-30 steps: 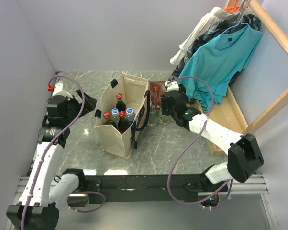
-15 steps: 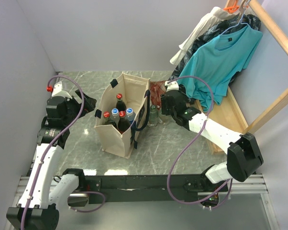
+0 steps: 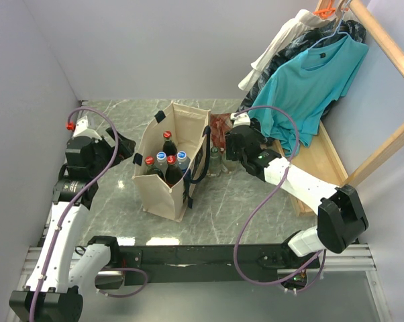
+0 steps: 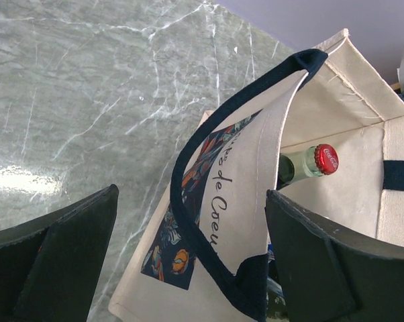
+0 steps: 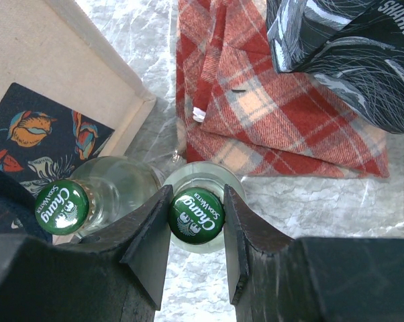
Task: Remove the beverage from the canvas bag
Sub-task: Place the drink at the center of the board, then take out the drink from the canvas bag.
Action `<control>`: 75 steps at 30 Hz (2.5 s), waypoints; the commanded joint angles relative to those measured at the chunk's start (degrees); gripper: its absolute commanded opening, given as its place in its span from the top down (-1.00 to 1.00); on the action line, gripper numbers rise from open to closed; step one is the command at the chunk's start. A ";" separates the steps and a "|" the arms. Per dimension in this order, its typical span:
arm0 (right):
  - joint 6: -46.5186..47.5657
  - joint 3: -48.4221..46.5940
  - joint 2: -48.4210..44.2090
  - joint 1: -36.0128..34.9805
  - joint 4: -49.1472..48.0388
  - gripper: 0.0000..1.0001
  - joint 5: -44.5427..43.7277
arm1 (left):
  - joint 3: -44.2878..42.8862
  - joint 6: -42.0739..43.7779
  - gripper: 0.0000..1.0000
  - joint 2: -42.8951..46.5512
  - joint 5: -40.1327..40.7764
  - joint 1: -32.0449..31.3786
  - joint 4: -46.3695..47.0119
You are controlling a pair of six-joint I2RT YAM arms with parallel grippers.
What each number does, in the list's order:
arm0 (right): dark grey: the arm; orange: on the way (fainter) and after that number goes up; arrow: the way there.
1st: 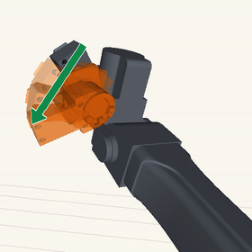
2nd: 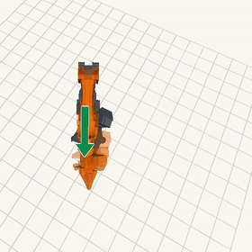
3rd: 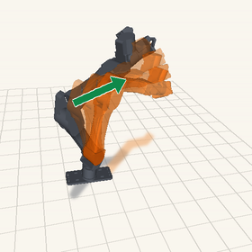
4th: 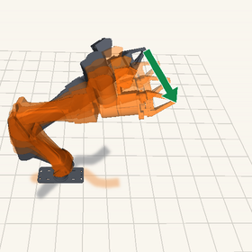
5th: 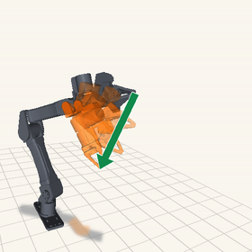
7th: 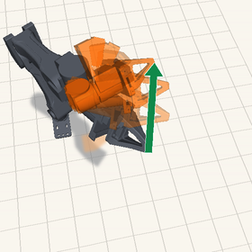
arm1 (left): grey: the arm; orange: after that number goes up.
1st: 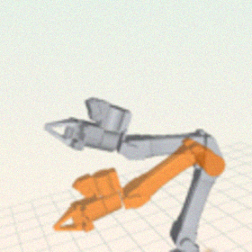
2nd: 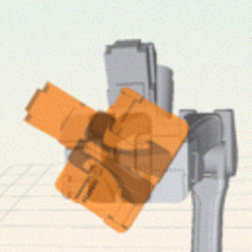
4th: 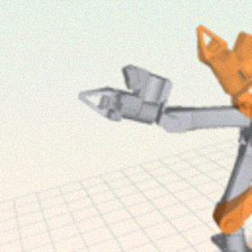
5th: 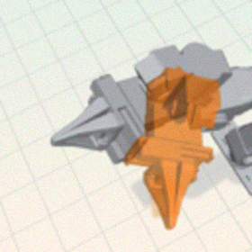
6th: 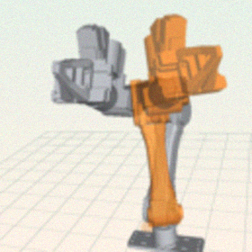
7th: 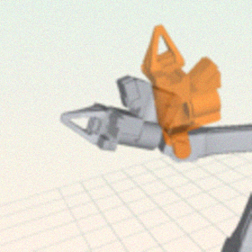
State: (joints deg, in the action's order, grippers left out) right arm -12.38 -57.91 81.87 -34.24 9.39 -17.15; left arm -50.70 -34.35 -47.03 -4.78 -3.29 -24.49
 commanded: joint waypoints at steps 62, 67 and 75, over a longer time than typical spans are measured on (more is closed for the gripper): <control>9.75 -38.15 -0.04 -11.02 22.78 -0.34 9.32 | -0.89 -0.28 -0.93 1.14 -0.59 0.21 1.81; 9.13 -37.28 -0.04 -13.75 23.31 -0.34 9.94 | -0.11 -0.37 -0.93 1.23 -0.76 0.21 2.08; 7.46 -33.68 -0.13 -16.65 22.69 -0.32 11.87 | 1.21 -0.98 -0.93 1.41 -1.46 0.21 2.96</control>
State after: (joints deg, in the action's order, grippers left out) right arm -3.79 -92.77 82.02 -49.54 32.84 -6.72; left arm -50.04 -35.18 -46.35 -5.15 -3.29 -23.94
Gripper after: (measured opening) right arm 0.665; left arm 0.966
